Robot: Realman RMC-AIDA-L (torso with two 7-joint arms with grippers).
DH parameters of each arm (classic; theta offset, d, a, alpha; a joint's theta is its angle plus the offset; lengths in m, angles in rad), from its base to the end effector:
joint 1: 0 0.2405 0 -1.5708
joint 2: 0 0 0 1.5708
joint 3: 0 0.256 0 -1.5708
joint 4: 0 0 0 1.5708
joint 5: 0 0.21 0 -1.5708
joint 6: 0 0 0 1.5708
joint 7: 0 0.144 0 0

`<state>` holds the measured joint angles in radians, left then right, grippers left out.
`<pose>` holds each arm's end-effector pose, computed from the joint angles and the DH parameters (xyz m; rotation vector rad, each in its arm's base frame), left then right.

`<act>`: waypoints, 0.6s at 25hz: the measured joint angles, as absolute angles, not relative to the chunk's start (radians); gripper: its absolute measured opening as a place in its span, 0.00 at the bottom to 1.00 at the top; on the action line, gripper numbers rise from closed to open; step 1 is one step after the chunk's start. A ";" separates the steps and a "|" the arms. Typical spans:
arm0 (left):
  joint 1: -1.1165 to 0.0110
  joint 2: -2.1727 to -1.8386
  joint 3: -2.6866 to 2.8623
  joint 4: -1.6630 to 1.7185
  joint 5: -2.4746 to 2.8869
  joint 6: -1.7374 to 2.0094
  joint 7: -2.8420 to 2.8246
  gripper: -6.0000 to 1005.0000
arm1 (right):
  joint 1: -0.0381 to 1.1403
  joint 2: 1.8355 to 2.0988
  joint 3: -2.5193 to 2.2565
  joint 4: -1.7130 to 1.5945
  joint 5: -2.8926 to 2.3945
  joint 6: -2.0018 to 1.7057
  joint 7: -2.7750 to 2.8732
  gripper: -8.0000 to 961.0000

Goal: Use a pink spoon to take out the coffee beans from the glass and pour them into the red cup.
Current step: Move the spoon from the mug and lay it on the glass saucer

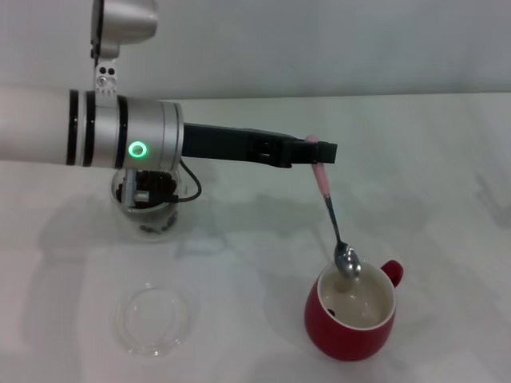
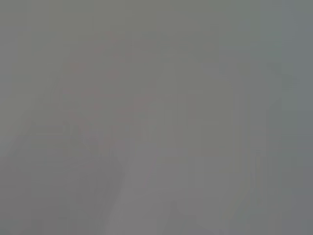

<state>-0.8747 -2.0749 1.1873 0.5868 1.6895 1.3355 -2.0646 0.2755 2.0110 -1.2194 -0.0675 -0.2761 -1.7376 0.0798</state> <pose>-0.1108 0.3888 -0.0588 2.7918 1.0887 0.6878 0.3409 0.2555 0.0697 -1.4541 0.0154 0.7707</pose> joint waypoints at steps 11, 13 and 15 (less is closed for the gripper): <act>-0.611 -2.065 1.162 0.854 1.687 1.341 -2.138 0.14 | 0.271 2.010 -1.219 -0.068 -0.275 -1.746 0.080 0.82; -0.555 -2.063 1.132 0.881 1.686 1.340 -2.136 0.14 | 0.271 2.009 -1.214 -0.071 -0.275 -1.746 0.080 0.82; -0.519 -2.062 1.113 0.890 1.685 1.341 -2.130 0.14 | 0.271 2.009 -1.203 -0.073 -0.274 -1.746 0.080 0.82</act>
